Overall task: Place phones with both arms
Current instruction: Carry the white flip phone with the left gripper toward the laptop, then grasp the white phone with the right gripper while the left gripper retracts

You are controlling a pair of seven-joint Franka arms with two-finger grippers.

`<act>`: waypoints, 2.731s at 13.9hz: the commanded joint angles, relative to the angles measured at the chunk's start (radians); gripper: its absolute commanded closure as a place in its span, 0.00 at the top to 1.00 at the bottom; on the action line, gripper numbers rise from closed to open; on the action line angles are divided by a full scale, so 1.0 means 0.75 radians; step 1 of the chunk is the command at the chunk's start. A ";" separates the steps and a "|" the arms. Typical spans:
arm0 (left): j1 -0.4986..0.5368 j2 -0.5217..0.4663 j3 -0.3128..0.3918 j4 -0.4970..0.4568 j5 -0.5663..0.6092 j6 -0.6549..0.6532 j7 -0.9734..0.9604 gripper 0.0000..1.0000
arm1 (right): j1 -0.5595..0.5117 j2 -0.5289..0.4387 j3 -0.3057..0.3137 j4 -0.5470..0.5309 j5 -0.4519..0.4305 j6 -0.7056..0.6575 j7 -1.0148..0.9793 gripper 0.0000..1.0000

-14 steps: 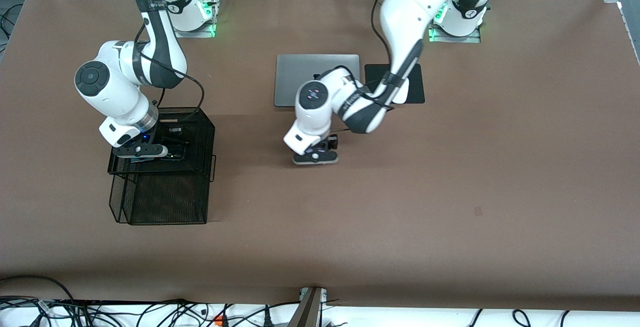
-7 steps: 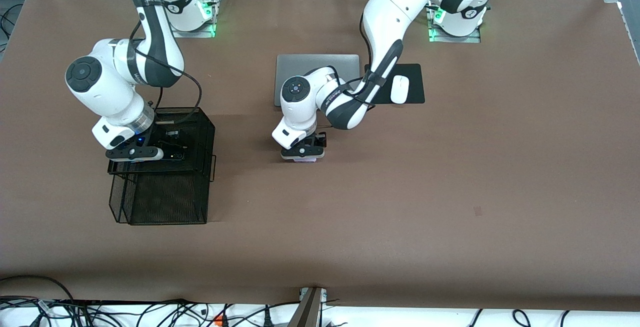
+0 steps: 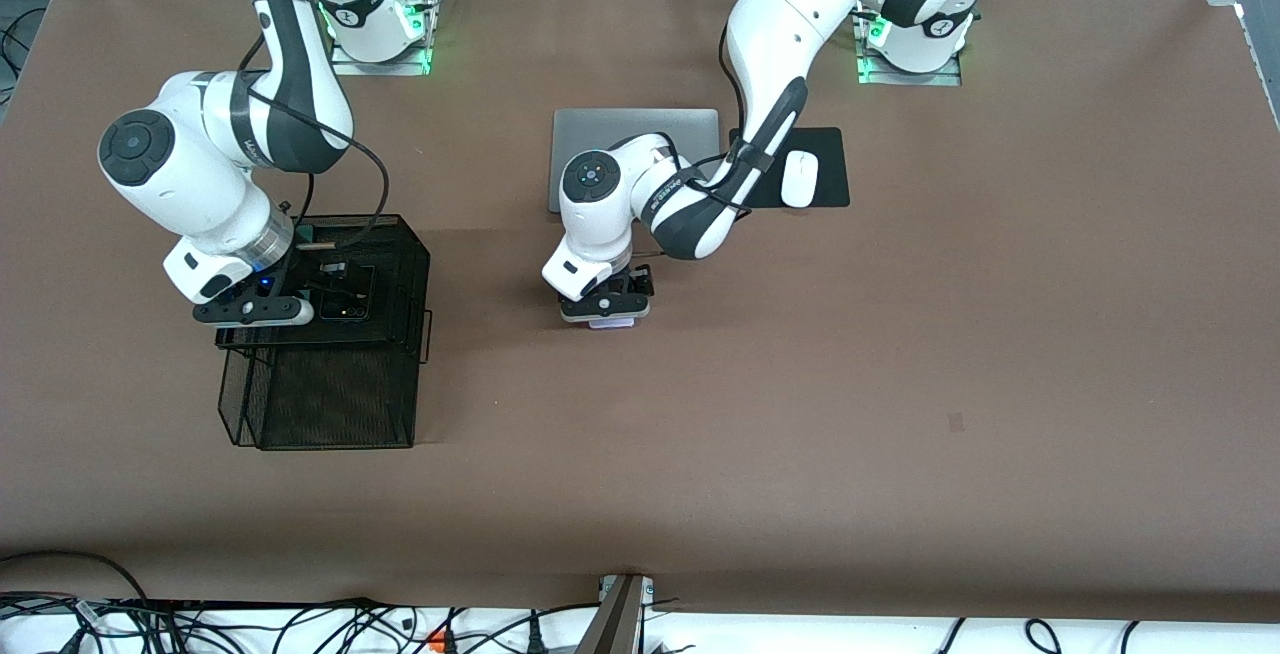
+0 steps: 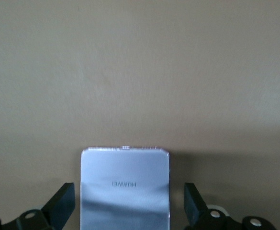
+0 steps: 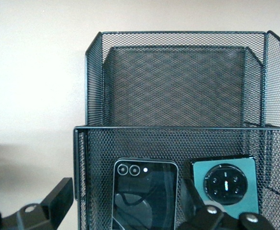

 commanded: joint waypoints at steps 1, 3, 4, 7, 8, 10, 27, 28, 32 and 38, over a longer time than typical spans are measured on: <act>0.093 -0.124 0.009 -0.009 -0.002 -0.143 0.009 1.00 | -0.003 -0.015 -0.006 0.105 0.014 -0.172 0.003 0.99; 0.195 -0.226 -0.008 -0.042 -0.006 -0.292 0.060 1.00 | -0.001 -0.008 0.000 0.203 0.008 -0.286 0.103 0.99; 0.246 -0.283 -0.008 -0.076 -0.006 -0.346 0.079 1.00 | 0.009 -0.004 0.008 0.244 0.004 -0.327 0.172 0.99; 0.414 -0.498 -0.012 -0.270 -0.006 -0.473 0.272 1.00 | 0.075 0.114 0.104 0.438 0.016 -0.442 0.478 0.99; 0.483 -0.566 -0.012 -0.317 -0.006 -0.522 0.376 1.00 | 0.093 0.163 0.165 0.491 0.020 -0.453 0.587 0.99; 0.604 -0.662 -0.012 -0.357 -0.006 -0.614 0.581 1.00 | 0.093 0.281 0.327 0.581 0.018 -0.418 0.773 0.99; 1.128 -1.069 -0.012 -0.383 -0.180 -1.052 1.380 1.00 | 0.124 0.763 0.591 0.690 -0.066 0.056 0.651 0.99; 1.126 -1.100 -0.014 -0.406 -0.186 -1.054 1.380 1.00 | 0.124 0.763 0.593 0.678 -0.066 0.089 0.651 0.99; 1.114 -1.280 -0.022 -0.579 -0.186 -1.050 1.380 1.00 | 0.124 0.783 0.591 0.666 -0.066 0.122 0.651 0.99; 1.116 -1.323 -0.092 -0.592 -0.184 -1.052 1.341 1.00 | 0.124 0.812 0.593 0.664 -0.066 0.171 0.661 0.99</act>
